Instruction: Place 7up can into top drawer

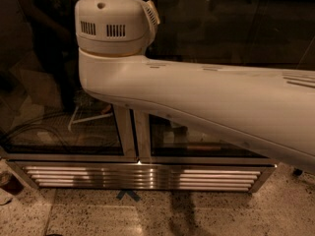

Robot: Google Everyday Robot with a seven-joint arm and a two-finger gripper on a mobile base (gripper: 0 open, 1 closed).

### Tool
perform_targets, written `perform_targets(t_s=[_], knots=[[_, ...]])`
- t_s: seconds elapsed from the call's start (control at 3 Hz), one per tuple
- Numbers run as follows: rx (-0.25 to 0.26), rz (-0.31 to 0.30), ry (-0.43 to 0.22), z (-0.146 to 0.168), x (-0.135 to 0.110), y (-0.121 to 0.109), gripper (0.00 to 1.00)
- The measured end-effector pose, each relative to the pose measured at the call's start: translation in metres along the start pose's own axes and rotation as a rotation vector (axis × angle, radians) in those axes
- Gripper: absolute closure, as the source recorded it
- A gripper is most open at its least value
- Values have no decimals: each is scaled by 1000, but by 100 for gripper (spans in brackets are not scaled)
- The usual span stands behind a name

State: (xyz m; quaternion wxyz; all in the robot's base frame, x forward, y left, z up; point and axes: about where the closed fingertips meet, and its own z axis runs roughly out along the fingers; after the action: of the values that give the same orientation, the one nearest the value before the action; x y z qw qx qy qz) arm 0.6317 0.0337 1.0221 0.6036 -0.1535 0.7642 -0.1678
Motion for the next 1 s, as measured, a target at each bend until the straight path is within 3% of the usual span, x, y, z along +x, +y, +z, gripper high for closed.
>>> perform_targets(t_s=[0.33, 0.67, 1.0], knots=[[-11, 1, -3, 3, -2, 6, 23], [-22, 0, -7, 5, -3, 12, 35], [-32, -1, -11, 7, -4, 17, 60]])
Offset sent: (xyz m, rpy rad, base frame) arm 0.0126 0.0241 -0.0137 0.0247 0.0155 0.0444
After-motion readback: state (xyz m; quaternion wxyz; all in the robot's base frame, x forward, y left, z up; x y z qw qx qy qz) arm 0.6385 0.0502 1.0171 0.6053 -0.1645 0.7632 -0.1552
